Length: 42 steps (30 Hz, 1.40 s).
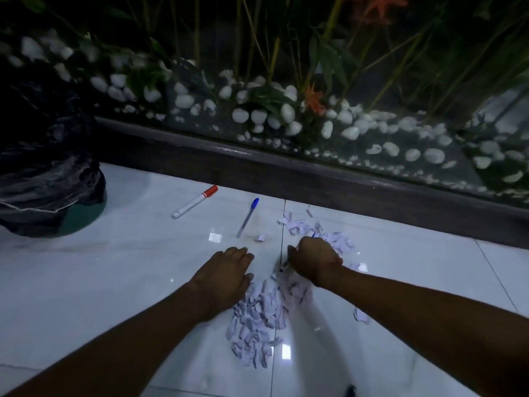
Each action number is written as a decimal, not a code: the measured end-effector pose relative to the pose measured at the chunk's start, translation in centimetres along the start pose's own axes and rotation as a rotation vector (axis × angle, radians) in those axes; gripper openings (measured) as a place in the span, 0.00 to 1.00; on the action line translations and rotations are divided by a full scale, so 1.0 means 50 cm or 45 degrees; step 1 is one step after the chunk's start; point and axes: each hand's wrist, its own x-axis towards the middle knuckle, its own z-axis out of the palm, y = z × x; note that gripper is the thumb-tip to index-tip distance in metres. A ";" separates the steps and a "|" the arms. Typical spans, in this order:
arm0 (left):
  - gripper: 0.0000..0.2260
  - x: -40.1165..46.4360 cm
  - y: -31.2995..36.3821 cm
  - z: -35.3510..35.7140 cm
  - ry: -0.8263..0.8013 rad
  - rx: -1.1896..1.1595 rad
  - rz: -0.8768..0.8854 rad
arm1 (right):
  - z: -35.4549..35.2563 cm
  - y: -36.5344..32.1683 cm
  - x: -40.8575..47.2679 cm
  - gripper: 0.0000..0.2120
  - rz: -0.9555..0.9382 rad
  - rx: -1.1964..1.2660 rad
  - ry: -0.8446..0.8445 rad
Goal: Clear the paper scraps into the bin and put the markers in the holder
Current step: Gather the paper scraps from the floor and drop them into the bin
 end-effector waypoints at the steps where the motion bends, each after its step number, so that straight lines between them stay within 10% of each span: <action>1: 0.34 0.004 0.003 0.001 0.002 -0.009 -0.024 | 0.005 0.010 0.015 0.17 0.094 0.084 -0.027; 13: 0.27 0.075 0.057 0.024 0.120 0.004 -0.195 | 0.017 0.084 0.046 0.13 0.177 0.793 0.051; 31: 0.24 0.202 0.176 0.064 0.015 0.103 -0.170 | -0.064 0.446 0.093 0.12 0.379 -0.108 0.099; 36: 0.25 0.196 0.155 0.055 0.055 0.007 -0.118 | -0.042 0.399 0.092 0.22 -0.045 0.020 0.403; 42: 0.21 0.179 0.131 0.053 0.085 -0.078 -0.078 | 0.028 0.302 0.077 0.29 -0.477 0.320 0.107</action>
